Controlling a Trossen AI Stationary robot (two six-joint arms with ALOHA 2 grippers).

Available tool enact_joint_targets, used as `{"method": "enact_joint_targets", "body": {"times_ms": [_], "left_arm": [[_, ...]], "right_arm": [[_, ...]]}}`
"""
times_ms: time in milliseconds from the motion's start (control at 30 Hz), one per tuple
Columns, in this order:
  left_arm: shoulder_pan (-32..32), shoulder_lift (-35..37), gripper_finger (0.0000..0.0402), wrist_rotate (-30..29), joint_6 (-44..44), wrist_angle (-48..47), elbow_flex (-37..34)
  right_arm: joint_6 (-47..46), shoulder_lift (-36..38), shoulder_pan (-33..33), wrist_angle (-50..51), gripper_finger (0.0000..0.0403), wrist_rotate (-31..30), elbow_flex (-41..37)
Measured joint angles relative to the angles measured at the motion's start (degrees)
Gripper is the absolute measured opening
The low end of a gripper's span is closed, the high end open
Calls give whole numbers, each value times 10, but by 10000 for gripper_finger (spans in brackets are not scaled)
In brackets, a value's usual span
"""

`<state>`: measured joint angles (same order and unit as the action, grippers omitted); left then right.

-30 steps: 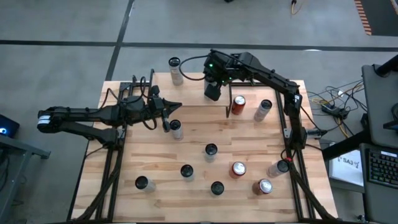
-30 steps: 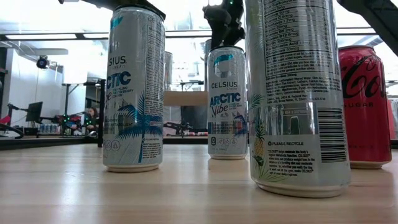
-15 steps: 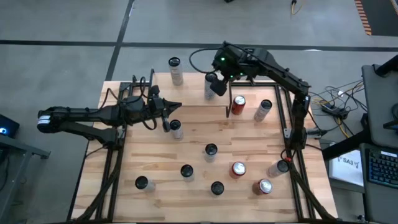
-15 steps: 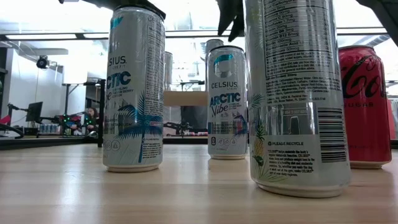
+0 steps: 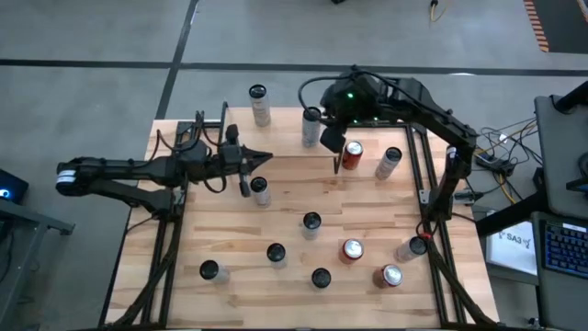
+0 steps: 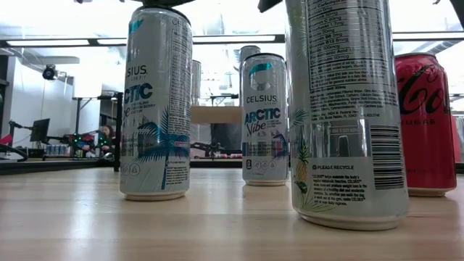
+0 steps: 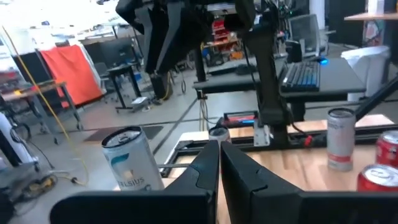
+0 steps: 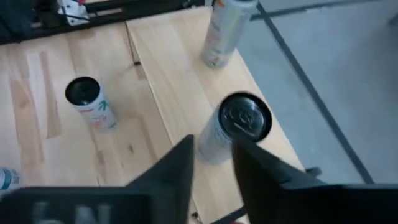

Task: Place canned beverage on shelf
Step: Put the white soda can on the shelf

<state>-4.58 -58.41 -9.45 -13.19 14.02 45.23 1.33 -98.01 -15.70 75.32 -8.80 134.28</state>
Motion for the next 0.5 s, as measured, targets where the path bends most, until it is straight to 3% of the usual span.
{"method": "enact_joint_targets", "body": {"times_ms": [167,333,500], "left_arm": [[-2,-21,0,0,-30,-16,27],[-11,-70,0,0,-93,-116,116],[-45,-136,0,0,-136,-182,204]], "right_arm": [[27,8,9,-36,15,2,-25],[48,40,8,-127,13,2,-127],[56,109,4,-258,13,-2,-276]]}}
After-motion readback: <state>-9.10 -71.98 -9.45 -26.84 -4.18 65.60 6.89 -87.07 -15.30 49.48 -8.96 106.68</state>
